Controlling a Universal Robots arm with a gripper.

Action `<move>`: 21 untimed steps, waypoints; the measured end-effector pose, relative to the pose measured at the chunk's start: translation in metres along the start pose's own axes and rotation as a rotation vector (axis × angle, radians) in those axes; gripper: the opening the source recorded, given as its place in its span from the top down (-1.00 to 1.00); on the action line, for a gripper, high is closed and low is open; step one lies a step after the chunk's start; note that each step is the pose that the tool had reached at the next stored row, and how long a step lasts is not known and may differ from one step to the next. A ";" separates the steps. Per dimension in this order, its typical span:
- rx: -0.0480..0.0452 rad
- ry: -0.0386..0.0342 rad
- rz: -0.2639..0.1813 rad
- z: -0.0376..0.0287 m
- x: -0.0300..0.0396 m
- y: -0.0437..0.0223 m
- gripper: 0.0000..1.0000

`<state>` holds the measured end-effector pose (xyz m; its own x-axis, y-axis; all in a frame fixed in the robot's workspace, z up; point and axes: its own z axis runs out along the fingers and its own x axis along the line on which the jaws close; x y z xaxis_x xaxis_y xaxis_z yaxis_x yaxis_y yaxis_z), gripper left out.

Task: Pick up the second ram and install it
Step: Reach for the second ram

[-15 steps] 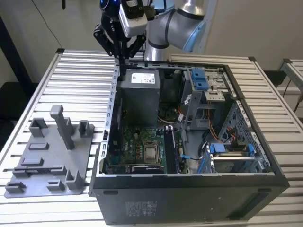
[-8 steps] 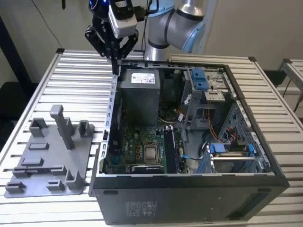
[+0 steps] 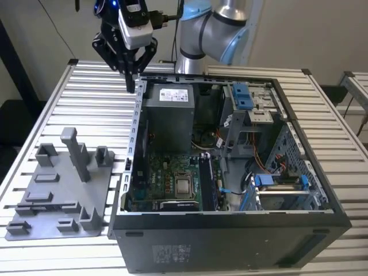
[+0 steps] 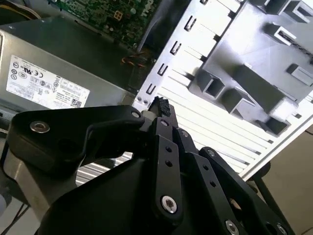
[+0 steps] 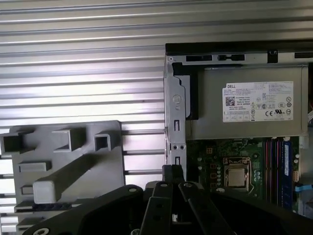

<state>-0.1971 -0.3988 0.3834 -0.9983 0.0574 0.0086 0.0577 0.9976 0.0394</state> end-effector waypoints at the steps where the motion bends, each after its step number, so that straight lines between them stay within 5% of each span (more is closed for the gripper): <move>1: 0.0008 0.0017 0.000 0.0006 0.0029 -0.0002 0.79; 21: 0.0076 0.0061 -0.019 0.0071 0.0655 -0.0040 0.79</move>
<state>-0.2627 -0.3988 0.3767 -0.9992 0.0384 0.0139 0.0388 0.9987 0.0320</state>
